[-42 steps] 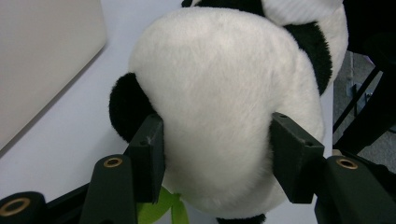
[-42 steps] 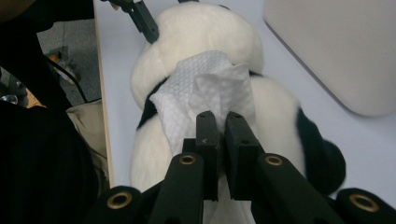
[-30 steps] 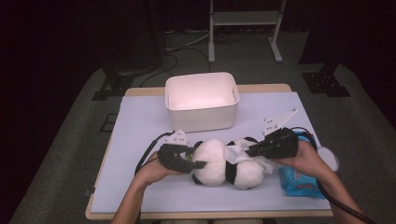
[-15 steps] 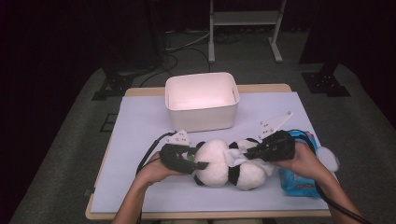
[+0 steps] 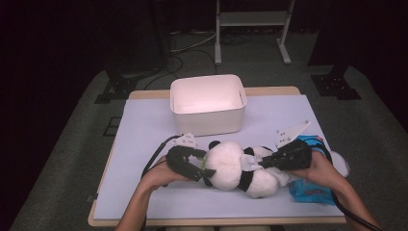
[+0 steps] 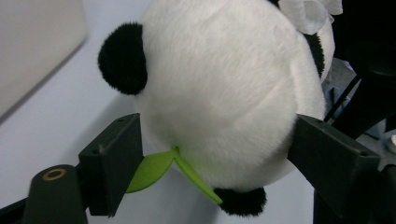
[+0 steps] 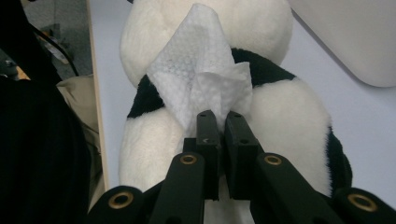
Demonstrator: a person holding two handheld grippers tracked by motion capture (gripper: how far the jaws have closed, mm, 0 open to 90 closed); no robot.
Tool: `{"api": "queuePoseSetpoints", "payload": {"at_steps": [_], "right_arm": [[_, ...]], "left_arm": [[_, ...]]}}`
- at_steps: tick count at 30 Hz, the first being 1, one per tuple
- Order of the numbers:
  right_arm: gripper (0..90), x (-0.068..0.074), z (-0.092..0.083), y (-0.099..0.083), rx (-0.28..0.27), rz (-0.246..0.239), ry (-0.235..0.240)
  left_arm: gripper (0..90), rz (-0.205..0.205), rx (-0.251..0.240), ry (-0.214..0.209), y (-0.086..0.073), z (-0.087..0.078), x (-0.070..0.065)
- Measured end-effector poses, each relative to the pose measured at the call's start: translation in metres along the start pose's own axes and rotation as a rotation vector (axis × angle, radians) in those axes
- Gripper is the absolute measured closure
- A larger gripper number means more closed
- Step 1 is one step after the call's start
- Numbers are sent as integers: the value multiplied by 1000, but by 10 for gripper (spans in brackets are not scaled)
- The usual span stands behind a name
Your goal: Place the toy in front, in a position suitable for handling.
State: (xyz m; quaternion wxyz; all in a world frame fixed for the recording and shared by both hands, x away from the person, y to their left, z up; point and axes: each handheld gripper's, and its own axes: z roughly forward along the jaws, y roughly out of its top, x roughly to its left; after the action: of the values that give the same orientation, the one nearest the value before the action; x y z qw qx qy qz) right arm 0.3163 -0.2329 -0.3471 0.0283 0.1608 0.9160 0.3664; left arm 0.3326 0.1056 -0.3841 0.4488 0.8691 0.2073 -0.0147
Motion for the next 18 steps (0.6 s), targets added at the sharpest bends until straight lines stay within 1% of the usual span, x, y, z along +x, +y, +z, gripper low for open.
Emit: {"api": "queuePoseSetpoints", "payload": {"at_steps": [1,2,3,5,7,9,11,13,14,15,16,17,18], "right_arm": [[848,0,0,-1,-2,-10,4],[848,0,0,-1,-3,-6,6],[848,1,0,-2,-3,-2,9],[849,0,-1,-4,-1,-9,12],[850,0,-1,-4,-6,-6,20],[850,0,0,-4,-5,-17,26],[851,1,1,-5,-7,-21,35],[851,1,1,-5,-11,-22,37],[851,2,1,-5,-11,-16,38],[851,2,1,-5,-12,-22,41],[851,2,1,-5,-12,-24,41],[851,2,2,-5,-14,-27,42],[851,2,2,-5,-15,-27,43]], "left_arm": [[135,-4,1,-10,0,1,1],[135,-11,-2,-28,1,3,3],[135,-16,-5,-36,1,3,3],[134,-32,-21,-61,3,2,6],[134,-40,-21,-80,6,2,7],[118,-53,-14,-77,8,3,8],[107,-68,-11,-94,10,4,10],[107,-75,-2,-99,12,6,12],[107,-81,-1,-109,12,8,12],[109,-81,2,-117,12,9,13],[115,-87,7,-126,12,11,13],[136,-85,12,-127,12,13,14],[176,-86,11,-125,12,13,14]]}}
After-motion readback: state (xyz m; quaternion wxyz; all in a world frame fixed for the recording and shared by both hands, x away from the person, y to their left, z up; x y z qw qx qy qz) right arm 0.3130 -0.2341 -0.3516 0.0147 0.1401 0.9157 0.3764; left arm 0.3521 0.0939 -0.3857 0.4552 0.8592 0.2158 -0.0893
